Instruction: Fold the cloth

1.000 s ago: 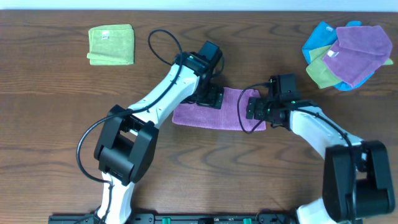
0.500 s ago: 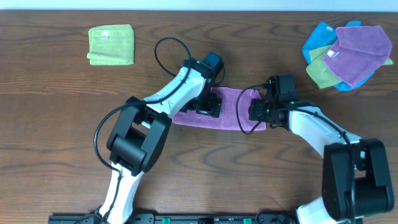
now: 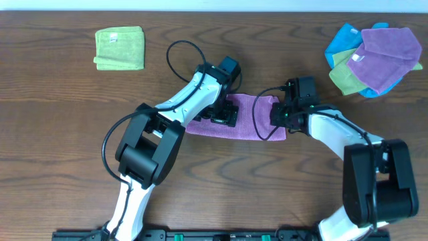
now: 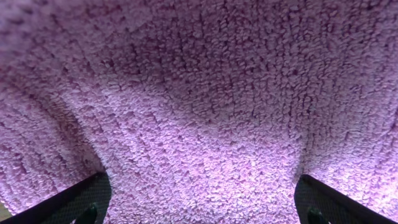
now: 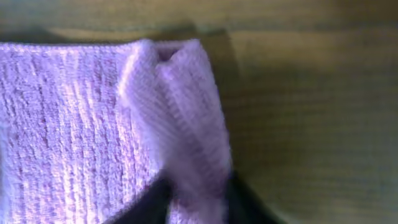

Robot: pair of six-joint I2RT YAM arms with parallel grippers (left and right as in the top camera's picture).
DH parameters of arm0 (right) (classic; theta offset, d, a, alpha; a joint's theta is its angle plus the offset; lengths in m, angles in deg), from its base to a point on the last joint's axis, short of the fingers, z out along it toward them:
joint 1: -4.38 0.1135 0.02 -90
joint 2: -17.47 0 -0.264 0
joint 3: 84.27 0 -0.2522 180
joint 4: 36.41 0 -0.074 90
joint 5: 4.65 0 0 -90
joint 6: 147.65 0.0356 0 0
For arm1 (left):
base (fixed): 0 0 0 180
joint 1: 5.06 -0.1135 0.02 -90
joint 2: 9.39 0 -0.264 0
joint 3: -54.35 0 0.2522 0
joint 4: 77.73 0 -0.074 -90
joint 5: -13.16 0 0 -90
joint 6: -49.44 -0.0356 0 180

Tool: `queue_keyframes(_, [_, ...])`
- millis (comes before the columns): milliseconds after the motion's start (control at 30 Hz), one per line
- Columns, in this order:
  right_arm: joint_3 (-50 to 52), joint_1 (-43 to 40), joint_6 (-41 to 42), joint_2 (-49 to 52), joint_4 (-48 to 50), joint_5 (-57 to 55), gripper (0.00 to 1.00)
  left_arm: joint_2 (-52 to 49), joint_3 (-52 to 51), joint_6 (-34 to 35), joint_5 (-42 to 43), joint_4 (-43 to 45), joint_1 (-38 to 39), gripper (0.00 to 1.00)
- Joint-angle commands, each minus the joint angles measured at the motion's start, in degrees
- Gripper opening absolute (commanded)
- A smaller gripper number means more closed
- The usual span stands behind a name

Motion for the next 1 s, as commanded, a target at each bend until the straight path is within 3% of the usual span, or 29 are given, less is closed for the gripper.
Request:
queue_keyframes(0, [2.4,0.1,0.4,3.7,-1.4,4.9,0.02,-0.8,0.3,0.4,-1.0,-0.4,0.0,0.95])
queue_keyframes(200, [1.5,0.4,1.4,2.0,-3.4,6.5,0.01,-0.8,0.3,0.3,-1.0,-0.4,0.0,0.96])
queue_keyframes(567, [-5.9,2.0,1.5,-13.0,-11.1,4.0,0.02,-0.8,0.3,0.4,-1.0,-0.8,0.0,0.95])
queue_keyframes(967, [-6.3,7.3,3.7,-14.0,-10.8,3.7,0.02,-0.8,0.3,0.4,0.5,-1.0,0.0,0.96])
